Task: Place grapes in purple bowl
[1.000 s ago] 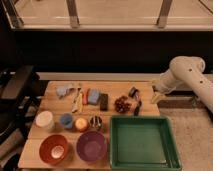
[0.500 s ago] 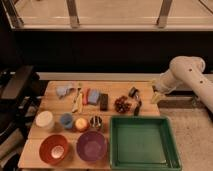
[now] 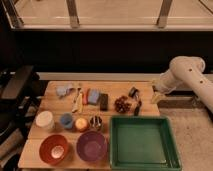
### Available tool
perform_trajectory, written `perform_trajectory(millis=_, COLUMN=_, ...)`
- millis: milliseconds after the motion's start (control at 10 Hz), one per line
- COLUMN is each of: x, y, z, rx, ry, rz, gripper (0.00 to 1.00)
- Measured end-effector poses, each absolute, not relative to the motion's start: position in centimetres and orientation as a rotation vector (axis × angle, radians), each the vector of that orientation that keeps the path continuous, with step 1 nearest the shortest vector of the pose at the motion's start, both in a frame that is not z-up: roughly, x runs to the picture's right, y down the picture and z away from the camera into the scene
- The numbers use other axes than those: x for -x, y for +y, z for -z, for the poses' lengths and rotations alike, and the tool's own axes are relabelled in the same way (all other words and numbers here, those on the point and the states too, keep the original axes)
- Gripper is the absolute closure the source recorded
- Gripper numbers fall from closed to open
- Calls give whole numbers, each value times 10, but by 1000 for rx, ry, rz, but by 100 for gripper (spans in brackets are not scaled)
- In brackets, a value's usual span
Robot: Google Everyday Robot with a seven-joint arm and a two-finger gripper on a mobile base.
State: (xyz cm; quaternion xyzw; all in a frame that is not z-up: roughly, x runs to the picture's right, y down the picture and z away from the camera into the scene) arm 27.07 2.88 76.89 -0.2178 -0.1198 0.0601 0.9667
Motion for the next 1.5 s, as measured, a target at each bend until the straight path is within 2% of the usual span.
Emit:
perform_trajectory(millis=300, x=-258, y=28, z=-778, rx=457, ry=-276, rz=-77, gripper=31)
perform_trajectory(millis=800, x=-195, y=38, z=-808, rx=519, ry=-400, rz=26, gripper=31)
perform_trajectory(millis=1500, x=-135, y=79, z=-859, rx=577, ry=-501, rz=80, gripper=31)
